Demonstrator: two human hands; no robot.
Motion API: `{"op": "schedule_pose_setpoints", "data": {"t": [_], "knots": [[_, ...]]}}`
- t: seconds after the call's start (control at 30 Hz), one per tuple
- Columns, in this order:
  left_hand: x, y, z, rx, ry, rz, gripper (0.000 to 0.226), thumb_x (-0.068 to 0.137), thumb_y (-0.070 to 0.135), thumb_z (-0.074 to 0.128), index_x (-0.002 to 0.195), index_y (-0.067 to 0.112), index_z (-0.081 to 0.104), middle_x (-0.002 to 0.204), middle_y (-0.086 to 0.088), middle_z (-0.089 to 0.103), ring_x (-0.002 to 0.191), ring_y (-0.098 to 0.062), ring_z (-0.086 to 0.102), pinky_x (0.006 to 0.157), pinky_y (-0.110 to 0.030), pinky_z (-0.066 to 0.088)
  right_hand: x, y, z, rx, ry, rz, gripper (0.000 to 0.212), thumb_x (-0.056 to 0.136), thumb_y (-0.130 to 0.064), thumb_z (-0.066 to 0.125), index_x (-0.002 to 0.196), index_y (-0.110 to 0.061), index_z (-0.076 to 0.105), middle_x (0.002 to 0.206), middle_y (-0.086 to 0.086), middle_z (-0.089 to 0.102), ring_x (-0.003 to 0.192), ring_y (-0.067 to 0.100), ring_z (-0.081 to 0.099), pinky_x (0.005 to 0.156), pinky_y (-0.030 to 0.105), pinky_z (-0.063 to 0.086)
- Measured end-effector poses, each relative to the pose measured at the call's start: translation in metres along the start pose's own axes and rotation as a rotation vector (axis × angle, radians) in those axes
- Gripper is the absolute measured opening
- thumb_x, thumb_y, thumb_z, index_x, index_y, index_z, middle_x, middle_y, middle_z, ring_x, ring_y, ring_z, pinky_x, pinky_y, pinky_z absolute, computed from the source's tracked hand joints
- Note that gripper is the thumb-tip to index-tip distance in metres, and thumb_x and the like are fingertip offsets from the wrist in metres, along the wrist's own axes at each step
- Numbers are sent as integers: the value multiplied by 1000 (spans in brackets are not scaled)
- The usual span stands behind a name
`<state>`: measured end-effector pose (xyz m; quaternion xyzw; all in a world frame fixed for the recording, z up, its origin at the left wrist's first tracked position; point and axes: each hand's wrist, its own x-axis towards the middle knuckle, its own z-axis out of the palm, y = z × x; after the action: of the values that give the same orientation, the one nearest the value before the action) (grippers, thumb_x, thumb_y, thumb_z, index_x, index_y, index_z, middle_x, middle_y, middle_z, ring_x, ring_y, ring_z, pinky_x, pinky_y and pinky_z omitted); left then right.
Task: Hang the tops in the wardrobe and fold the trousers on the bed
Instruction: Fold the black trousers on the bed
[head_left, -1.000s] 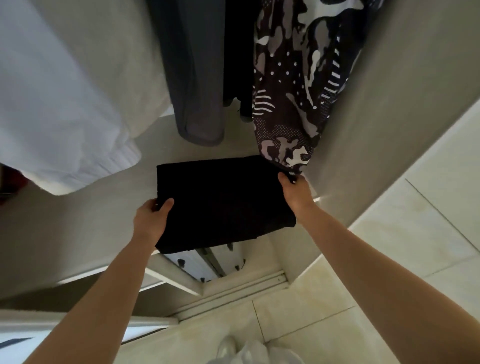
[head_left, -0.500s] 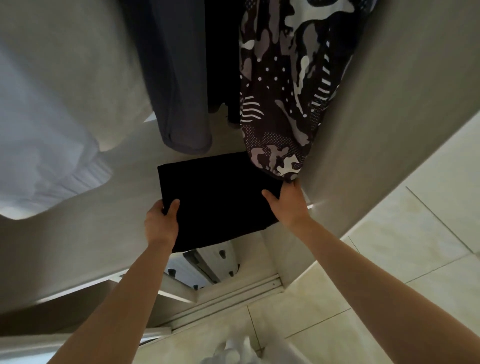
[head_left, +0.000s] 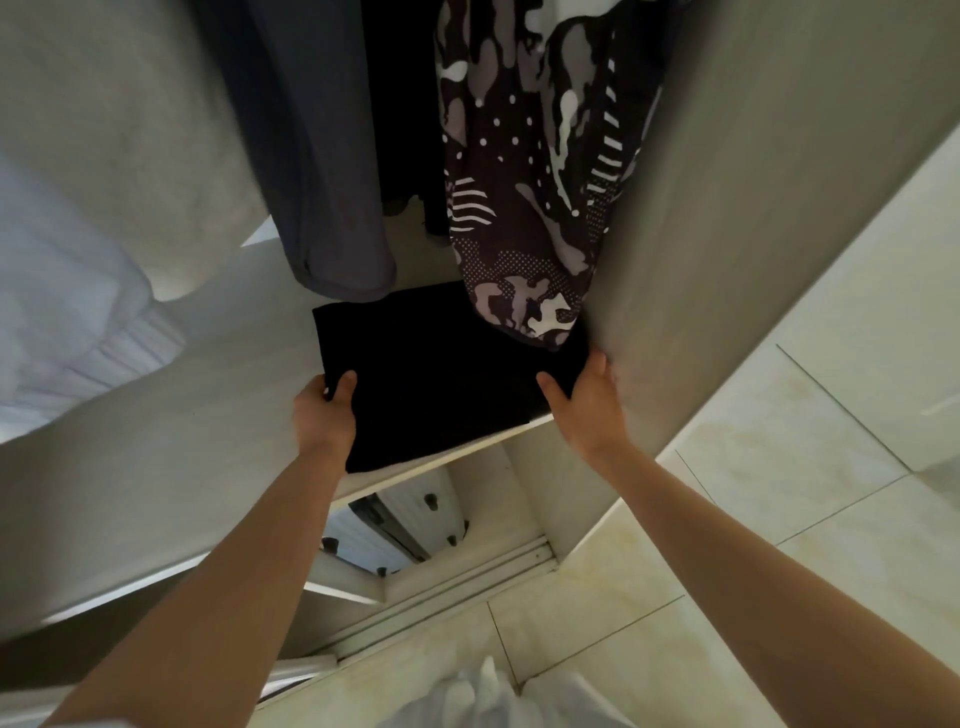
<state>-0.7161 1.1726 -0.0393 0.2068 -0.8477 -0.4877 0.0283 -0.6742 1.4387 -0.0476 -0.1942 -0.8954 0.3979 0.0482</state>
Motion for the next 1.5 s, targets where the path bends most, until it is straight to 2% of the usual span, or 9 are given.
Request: {"op": "schedule_pose_setpoints", "data": {"t": [0.2, 0.33, 0.4, 0.47, 0.53, 0.67, 0.87, 1.2, 1.5], "knots": [[-22, -8, -4, 104, -87, 120, 50, 101, 23, 50, 148, 10, 36, 137, -18, 55, 126, -38, 52, 102, -41, 41, -7, 3, -4, -8, -10, 5, 75, 93, -37, 60, 148, -2, 23, 148, 18, 35, 137, 35, 34, 110, 45, 37], [-53, -25, -2, 121, 7, 351, 59, 93, 3, 54, 149, 12, 37, 149, -12, 44, 140, -30, 39, 117, -42, 32, -30, 13, -11, -52, -2, -34, 66, 95, -27, 57, 148, -5, 24, 146, 17, 37, 132, 34, 40, 106, 41, 37], [-77, -25, 2, 144, 29, 458, 53, 93, -2, 53, 145, 8, 45, 156, -10, 34, 148, -25, 23, 120, -29, 22, -45, 17, -15, -77, -5, -42, 60, 96, -21, 55, 147, -5, 26, 145, 17, 39, 130, 34, 43, 104, 39, 39], [-99, -22, 9, 181, 23, 614, 48, 92, -4, 54, 139, 6, 52, 155, -9, 36, 149, -23, 19, 114, -9, 16, -60, 22, -17, -101, -22, -54, 60, 97, -20, 52, 148, -6, 25, 146, 18, 37, 129, 34, 45, 104, 38, 39], [-117, -22, 22, 212, -50, 748, 43, 90, -5, 57, 132, 4, 57, 149, -10, 45, 147, -24, 24, 108, 0, 17, -76, 29, -20, -120, -42, -60, 60, 98, -22, 51, 149, -6, 23, 148, 16, 36, 129, 33, 46, 105, 37, 39], [-146, -32, 50, 258, -282, 822, 39, 88, -8, 59, 125, 3, 62, 132, -8, 60, 139, -26, 39, 110, -6, 22, -108, 50, -23, -159, -63, -62, 56, 99, -24, 49, 147, -7, 27, 147, 11, 41, 131, 28, 46, 107, 37, 40], [-176, -58, 76, 381, -587, 882, 39, 87, 0, 63, 126, 4, 63, 118, -12, 68, 120, -27, 58, 91, -42, 55, -162, 95, -17, -199, -65, 113, 52, 100, -28, 47, 144, -5, 32, 139, 12, 48, 128, 30, 46, 105, 40, 40], [-175, -94, 97, 698, -952, 1133, 40, 92, 15, 58, 132, 12, 57, 112, -5, 69, 107, -27, 56, 85, -41, 50, -282, 151, 20, -227, 32, 605, 50, 100, -36, 44, 143, -11, 35, 137, 11, 52, 125, 28, 50, 104, 43, 44], [-199, -124, 104, 684, -1196, 1365, 30, 90, 9, 60, 120, 9, 65, 96, -10, 71, 95, -29, 62, 72, -39, 50, -397, 149, 70, -128, 169, 957, 43, 99, -31, 45, 136, -10, 42, 127, 11, 57, 117, 29, 53, 100, 43, 46]]}}
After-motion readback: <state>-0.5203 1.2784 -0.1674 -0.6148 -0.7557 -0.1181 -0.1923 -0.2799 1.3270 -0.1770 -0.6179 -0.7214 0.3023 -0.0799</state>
